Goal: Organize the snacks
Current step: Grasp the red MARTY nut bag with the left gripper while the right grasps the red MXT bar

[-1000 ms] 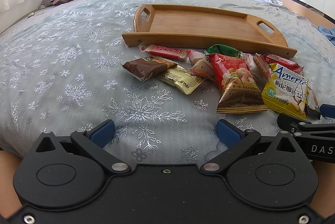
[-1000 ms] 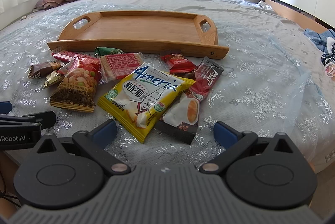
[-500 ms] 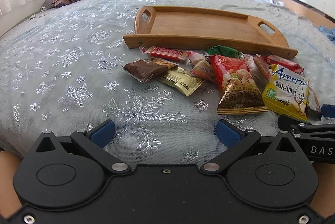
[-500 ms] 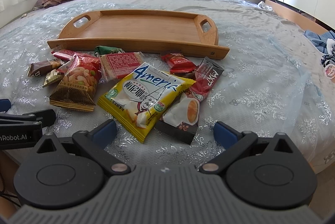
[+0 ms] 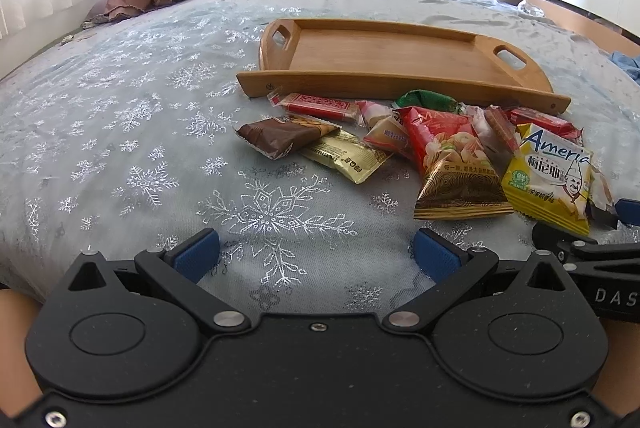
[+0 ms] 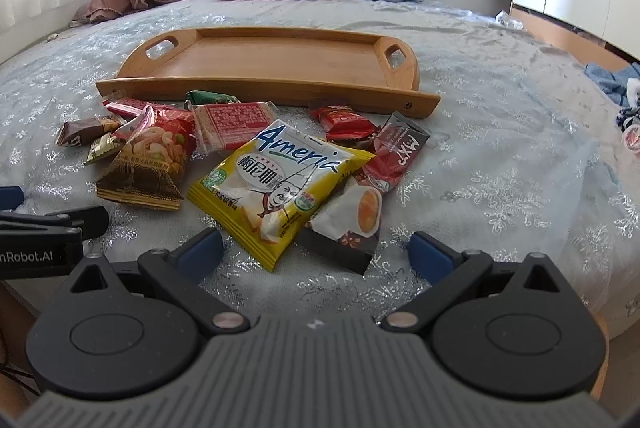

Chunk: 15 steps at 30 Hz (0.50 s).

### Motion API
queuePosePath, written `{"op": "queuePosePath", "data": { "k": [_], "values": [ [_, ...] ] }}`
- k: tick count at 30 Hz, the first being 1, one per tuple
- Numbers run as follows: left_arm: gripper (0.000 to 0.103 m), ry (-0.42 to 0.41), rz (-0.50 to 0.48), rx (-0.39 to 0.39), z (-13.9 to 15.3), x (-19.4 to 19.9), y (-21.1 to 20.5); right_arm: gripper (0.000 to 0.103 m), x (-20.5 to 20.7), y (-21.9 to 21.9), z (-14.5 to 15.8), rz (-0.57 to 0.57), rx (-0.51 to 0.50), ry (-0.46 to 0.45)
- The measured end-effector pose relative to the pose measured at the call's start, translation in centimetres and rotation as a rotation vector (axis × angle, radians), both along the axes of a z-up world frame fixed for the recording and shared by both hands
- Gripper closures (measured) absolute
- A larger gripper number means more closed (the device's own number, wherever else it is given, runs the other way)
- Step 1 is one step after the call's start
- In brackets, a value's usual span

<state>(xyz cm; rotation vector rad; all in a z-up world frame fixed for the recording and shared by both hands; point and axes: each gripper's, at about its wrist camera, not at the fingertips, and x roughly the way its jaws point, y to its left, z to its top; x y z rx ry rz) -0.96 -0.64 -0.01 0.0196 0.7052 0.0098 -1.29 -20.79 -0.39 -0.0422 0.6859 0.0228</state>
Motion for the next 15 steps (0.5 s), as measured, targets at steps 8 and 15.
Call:
{"op": "queuePosePath", "data": {
  "k": [8,15],
  "values": [
    [0.000,-0.037,-0.032,-0.026,1.3,-0.5,0.2,0.000,-0.7,-1.4,1.1,-0.007,0.085,-0.022],
    [0.000,-0.144,-0.092,-0.072,4.3,-1.1,-1.2,0.005,-1.7,-2.6,2.6,-0.039,0.105,-0.091]
  ]
}}
